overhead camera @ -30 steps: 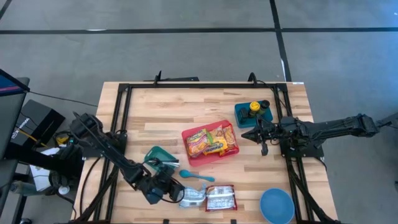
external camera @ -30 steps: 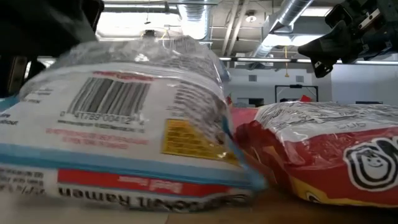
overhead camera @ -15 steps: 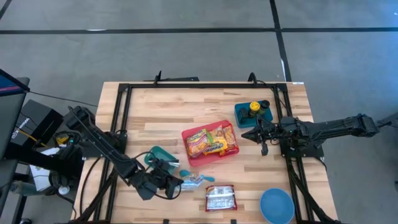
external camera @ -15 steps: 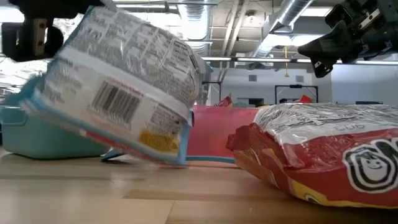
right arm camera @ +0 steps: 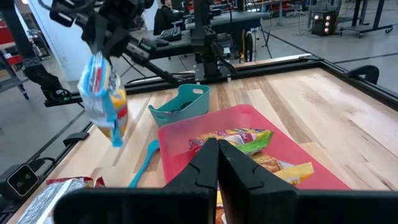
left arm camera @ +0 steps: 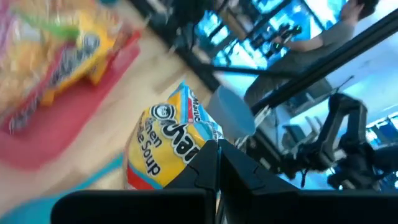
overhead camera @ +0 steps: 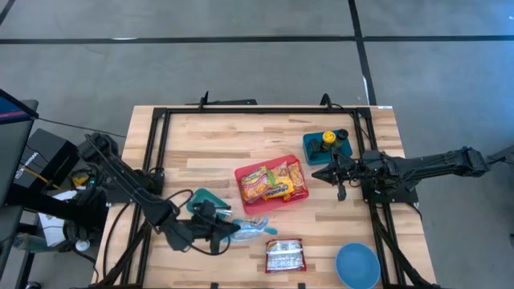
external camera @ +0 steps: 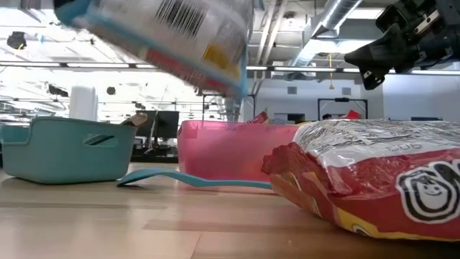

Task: Pick & Place Food Item
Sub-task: Put the blue noodle pack into the red bin

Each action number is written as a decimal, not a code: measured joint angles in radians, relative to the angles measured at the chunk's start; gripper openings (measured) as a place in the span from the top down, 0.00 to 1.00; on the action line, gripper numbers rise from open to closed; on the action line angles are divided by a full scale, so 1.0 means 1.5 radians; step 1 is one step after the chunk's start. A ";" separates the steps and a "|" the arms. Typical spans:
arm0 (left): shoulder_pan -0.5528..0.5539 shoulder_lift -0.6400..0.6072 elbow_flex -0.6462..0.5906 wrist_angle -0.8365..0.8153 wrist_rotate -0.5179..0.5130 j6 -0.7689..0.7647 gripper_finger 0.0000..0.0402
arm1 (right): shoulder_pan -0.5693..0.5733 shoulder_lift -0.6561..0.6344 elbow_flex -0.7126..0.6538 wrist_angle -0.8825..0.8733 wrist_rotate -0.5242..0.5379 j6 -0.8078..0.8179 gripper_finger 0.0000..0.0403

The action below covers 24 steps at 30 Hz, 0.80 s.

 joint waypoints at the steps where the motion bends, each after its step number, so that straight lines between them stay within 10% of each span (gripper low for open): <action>1: 0.000 -0.004 0.000 0.006 -0.013 0.016 1.00 | 0.000 0.000 0.000 0.000 0.000 0.000 1.00; 24: 0.148 -0.045 0.000 0.022 -0.168 0.217 1.00 | 0.000 0.000 0.000 0.000 0.000 0.000 1.00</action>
